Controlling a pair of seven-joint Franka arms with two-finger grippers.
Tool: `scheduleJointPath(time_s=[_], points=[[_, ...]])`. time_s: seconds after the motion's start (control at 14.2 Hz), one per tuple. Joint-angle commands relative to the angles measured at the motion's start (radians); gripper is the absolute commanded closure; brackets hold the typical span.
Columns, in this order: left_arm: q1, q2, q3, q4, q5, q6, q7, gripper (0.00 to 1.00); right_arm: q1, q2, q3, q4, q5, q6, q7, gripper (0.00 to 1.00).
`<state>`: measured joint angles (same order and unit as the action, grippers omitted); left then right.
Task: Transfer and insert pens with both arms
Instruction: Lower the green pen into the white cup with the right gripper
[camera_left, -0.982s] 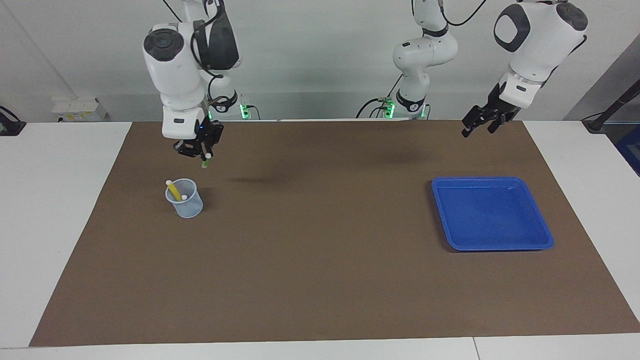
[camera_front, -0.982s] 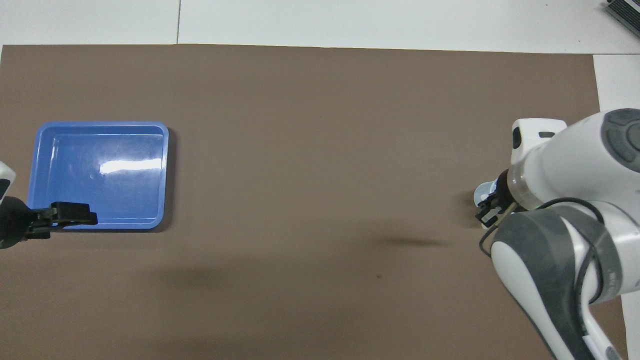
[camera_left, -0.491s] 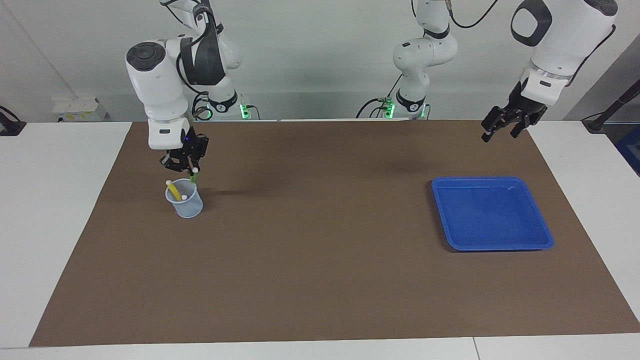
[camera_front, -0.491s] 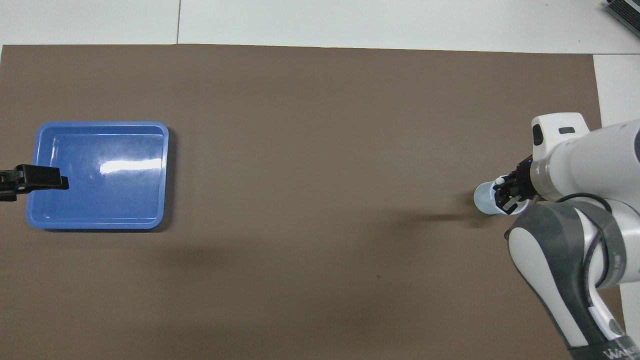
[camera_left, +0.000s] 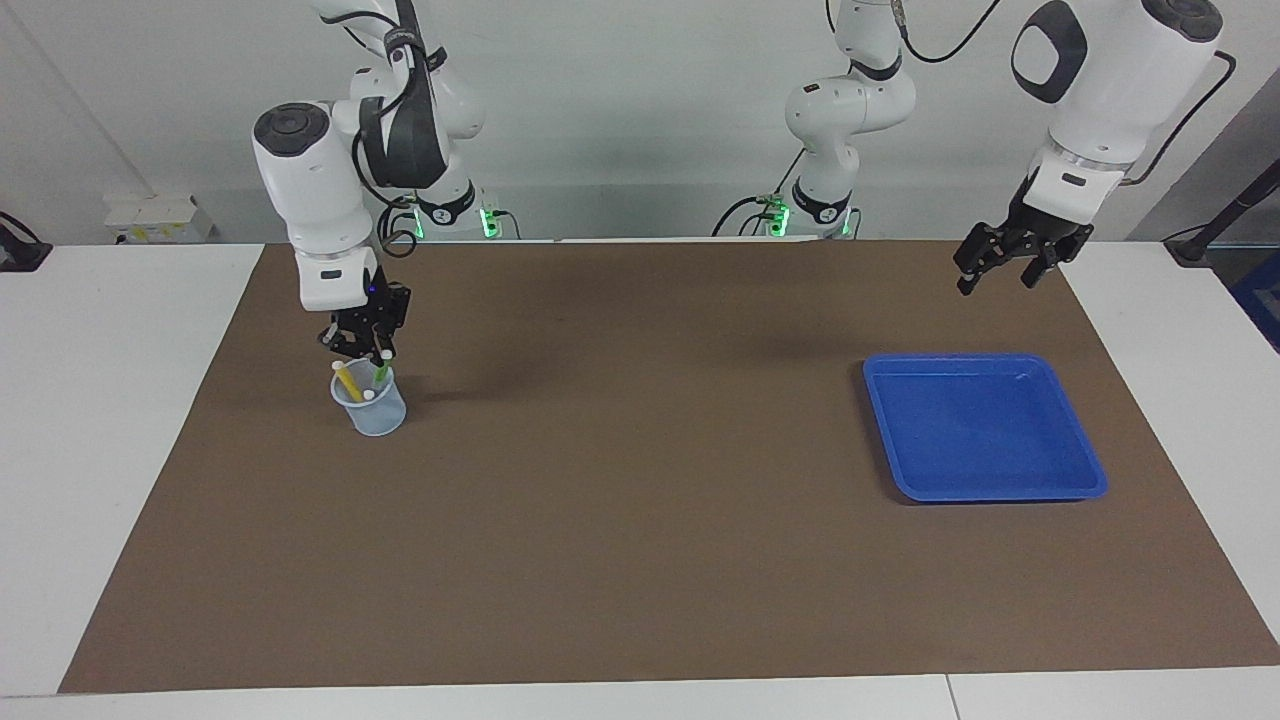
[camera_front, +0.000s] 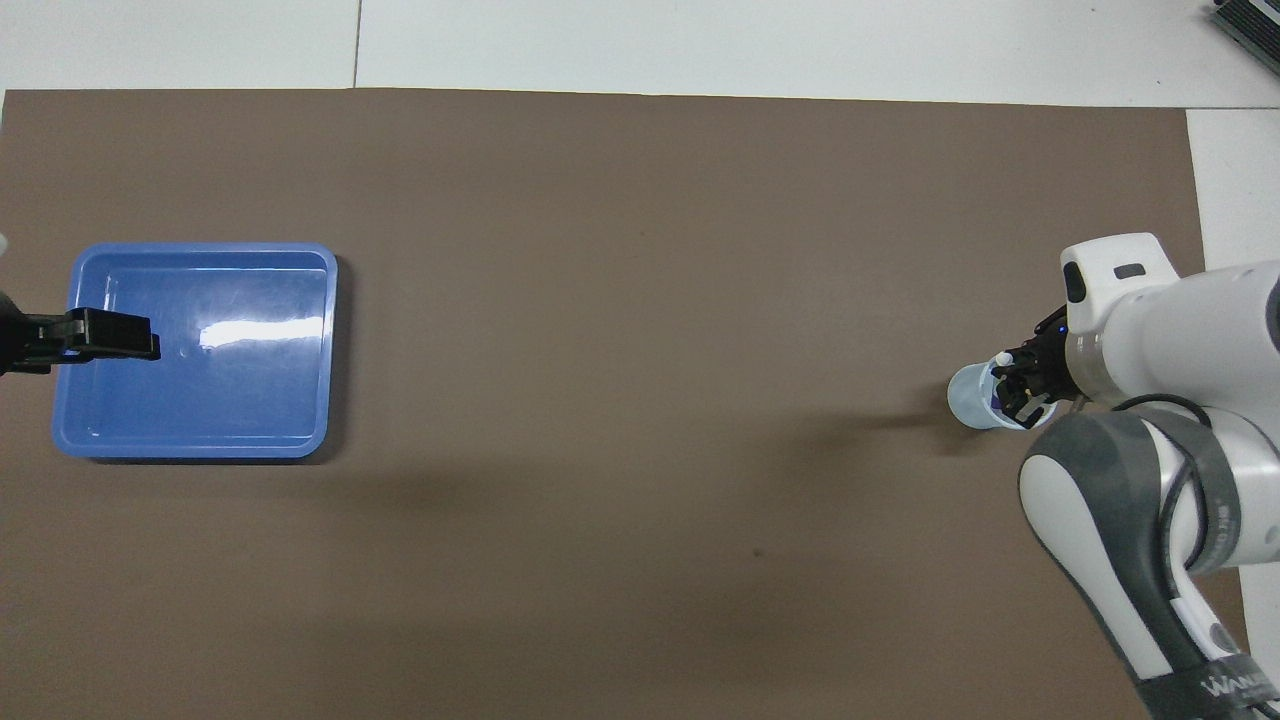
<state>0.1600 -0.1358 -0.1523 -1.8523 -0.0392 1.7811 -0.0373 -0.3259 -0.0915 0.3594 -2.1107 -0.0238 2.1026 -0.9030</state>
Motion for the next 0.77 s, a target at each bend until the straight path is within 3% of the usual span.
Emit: scheduleJointPath(time_s=[0.0, 0.35, 0.7], points=[[-0.023, 0.022, 0.01, 0.041, 0.022, -0.02, 0.002, 0.0, -0.065, -0.017, 0.006, -0.018, 0.073, 0.002, -0.086, 1.0], [-0.06, 0.073, 0.039, 0.139, 0.024, -0.045, -0.003, 0.0, -0.084, -0.042, 0.003, -0.077, 0.157, 0.043, -0.082, 1.0], [-0.14, 0.107, 0.114, 0.163, 0.025, -0.058, -0.003, 0.0, -0.085, -0.054, 0.004, -0.123, 0.251, 0.121, -0.093, 1.0]])
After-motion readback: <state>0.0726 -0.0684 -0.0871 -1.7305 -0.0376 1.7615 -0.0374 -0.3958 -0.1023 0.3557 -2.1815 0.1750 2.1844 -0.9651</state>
